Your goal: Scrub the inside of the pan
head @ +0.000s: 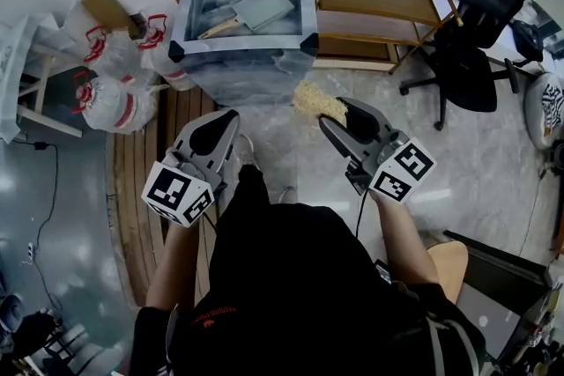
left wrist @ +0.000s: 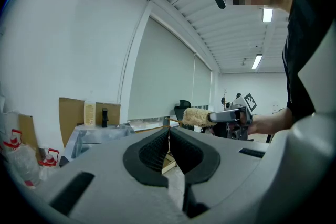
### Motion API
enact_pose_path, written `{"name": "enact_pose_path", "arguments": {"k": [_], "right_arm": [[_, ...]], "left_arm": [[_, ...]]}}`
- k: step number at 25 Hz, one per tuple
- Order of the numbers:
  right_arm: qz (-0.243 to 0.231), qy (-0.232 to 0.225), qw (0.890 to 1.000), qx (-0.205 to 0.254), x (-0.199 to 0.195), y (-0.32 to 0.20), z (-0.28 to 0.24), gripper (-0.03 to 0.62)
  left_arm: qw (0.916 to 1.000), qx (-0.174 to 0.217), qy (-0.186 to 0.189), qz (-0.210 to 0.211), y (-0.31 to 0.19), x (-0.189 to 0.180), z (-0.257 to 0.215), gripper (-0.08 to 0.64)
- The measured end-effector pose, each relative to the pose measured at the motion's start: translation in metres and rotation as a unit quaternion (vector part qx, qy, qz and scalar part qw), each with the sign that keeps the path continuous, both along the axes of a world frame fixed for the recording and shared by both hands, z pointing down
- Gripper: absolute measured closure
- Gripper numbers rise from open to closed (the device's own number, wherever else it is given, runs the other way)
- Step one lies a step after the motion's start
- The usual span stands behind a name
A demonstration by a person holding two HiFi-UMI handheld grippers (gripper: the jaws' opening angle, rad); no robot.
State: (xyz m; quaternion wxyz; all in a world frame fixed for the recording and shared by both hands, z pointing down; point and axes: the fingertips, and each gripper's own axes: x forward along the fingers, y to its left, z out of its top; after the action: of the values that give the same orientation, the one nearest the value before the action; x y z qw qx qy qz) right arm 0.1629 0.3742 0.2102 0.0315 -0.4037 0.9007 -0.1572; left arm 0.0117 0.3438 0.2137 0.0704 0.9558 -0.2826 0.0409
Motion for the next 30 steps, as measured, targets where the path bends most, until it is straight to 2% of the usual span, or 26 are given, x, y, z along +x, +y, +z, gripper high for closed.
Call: {"name": "enact_pose_path", "arguments": {"k": [7, 18, 30], "right_arm": [[0.007, 0.006, 1.0, -0.016, -0.003, -0.049, 0.011, 0.412], [0.013, 0.012, 0.999, -0.05, -0.033, -0.159, 0.034, 0.412], [0.036, 0.031, 0.997, -0.066, -0.072, -0.274, 0.035, 0.413]], "left_arm": [[0.9999, -0.013, 0.001, 0.008, -0.052, 0.0, 0.01, 0.538], [0.9986, -0.048, -0.004, 0.023, -0.163, -0.027, 0.042, 0.538], [0.997, -0.051, -0.009, 0.058, -0.285, -0.059, 0.048, 0.538]]}}
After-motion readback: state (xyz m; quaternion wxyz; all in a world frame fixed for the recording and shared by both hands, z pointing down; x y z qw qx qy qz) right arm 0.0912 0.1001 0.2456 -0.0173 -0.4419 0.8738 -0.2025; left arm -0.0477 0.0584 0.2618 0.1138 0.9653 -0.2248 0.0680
